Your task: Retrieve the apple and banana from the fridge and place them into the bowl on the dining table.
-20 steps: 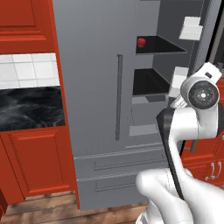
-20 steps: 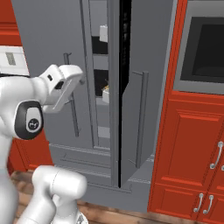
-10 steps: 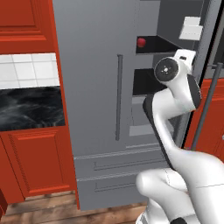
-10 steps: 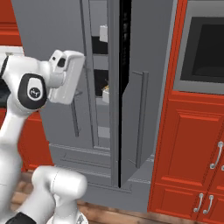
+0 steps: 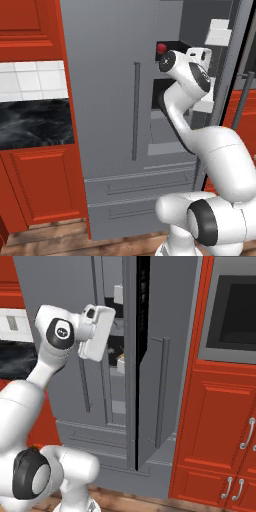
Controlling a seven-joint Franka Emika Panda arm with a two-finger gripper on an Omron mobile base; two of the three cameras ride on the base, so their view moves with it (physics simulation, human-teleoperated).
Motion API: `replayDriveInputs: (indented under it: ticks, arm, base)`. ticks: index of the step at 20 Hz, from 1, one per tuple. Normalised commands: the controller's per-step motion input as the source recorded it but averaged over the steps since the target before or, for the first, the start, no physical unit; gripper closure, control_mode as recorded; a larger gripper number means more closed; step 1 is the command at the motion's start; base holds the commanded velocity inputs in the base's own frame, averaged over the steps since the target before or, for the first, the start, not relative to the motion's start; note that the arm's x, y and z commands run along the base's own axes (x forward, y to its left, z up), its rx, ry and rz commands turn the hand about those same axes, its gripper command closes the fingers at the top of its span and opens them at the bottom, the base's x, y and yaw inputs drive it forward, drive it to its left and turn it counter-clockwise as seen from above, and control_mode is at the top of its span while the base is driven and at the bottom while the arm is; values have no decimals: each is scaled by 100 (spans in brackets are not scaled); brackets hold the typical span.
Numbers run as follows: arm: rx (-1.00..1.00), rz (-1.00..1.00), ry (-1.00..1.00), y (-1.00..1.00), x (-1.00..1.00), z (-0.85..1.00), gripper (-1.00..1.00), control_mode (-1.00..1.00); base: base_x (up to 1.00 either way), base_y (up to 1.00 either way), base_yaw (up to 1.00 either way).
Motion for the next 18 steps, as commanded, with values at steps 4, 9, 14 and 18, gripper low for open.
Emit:
replayDriveInputs:
  ticks: [4, 9, 14, 18]
  arm:
    - [-9, -10, 11, -48, 68, -22, -100, -100]
    - [-3, -17, 4, -79, -5, -19, -100, -100]
    - [0, -20, 0, -99, -52, -7, -100, -100]
    - [0, -18, 0, -96, -88, 0, -100, -100]
  base:
    - [0, 0, 0]
    - [0, 0, 0]
    - [0, 0, 0]
    - [0, 0, 0]
